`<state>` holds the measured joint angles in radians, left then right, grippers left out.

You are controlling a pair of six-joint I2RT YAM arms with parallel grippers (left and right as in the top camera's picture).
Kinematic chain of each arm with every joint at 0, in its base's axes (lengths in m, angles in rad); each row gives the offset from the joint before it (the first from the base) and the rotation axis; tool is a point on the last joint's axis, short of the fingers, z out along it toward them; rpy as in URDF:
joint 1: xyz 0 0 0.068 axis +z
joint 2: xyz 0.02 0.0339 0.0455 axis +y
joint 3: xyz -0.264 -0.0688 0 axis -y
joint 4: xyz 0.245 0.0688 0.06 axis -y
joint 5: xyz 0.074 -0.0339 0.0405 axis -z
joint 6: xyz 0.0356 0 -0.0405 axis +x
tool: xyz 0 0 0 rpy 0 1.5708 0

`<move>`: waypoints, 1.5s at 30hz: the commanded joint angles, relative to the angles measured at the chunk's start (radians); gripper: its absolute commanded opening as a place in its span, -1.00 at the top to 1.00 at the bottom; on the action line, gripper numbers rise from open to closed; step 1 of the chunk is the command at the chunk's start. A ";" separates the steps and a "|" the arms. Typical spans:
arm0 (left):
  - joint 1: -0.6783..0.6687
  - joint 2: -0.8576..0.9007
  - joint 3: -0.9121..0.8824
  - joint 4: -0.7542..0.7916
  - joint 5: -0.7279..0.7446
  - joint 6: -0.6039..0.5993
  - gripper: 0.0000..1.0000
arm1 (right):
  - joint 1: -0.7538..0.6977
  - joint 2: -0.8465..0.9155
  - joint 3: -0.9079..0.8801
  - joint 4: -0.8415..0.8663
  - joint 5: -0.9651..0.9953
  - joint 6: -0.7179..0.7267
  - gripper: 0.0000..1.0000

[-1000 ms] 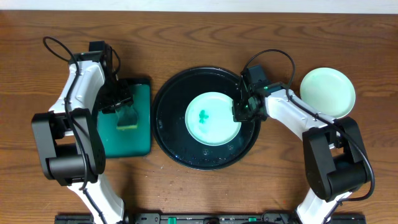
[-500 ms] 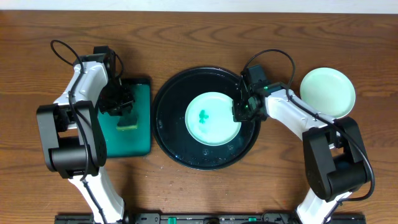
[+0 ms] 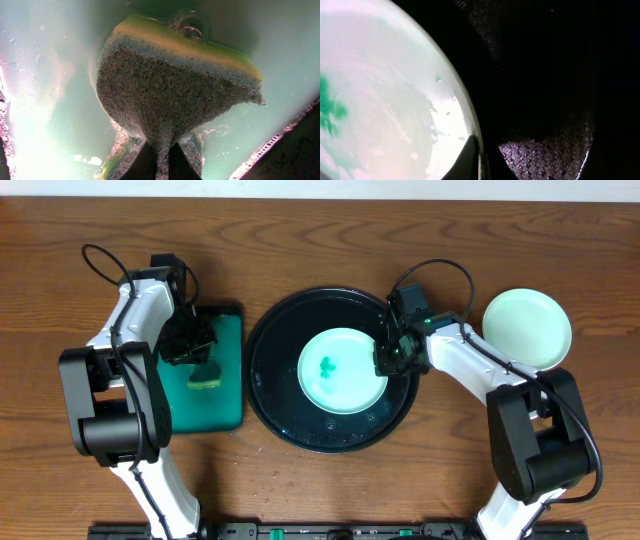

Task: Clean dirty plates on tray and stack at the side
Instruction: 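Grasp the green sponge in the green tray with the left gripper, then carry the sponge with the left gripper onto the mint-green plate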

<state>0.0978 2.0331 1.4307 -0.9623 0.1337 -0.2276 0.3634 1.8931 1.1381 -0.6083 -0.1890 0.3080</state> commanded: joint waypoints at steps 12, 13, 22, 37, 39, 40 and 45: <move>0.001 -0.225 -0.019 0.000 -0.009 -0.017 0.86 | 0.038 0.040 -0.036 -0.031 -0.055 0.010 0.97; 0.001 -0.243 -0.019 -0.002 -0.011 -0.017 0.85 | 0.038 0.040 -0.036 -0.031 -0.055 0.010 0.97; 0.001 -0.343 -0.019 -0.019 -0.018 -0.032 0.86 | 0.038 0.040 -0.036 -0.031 -0.055 0.010 0.98; 0.001 -0.596 -0.019 0.094 -0.158 -0.016 0.86 | 0.038 0.040 -0.036 -0.012 -0.055 0.010 0.97; 0.001 -0.619 -0.019 0.097 -0.169 -0.016 0.86 | 0.038 0.040 -0.036 -0.011 -0.055 0.010 0.97; 0.001 -0.628 -0.019 0.097 -0.175 -0.015 0.86 | 0.038 0.040 -0.036 -0.011 -0.055 0.010 0.97; 0.001 -0.649 -0.019 0.084 -0.180 -0.023 0.86 | 0.038 0.040 -0.036 -0.011 -0.055 0.010 0.97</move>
<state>0.0975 1.4017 1.4052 -0.8719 -0.0174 -0.2539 0.3634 1.8931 1.1385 -0.6086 -0.1944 0.3115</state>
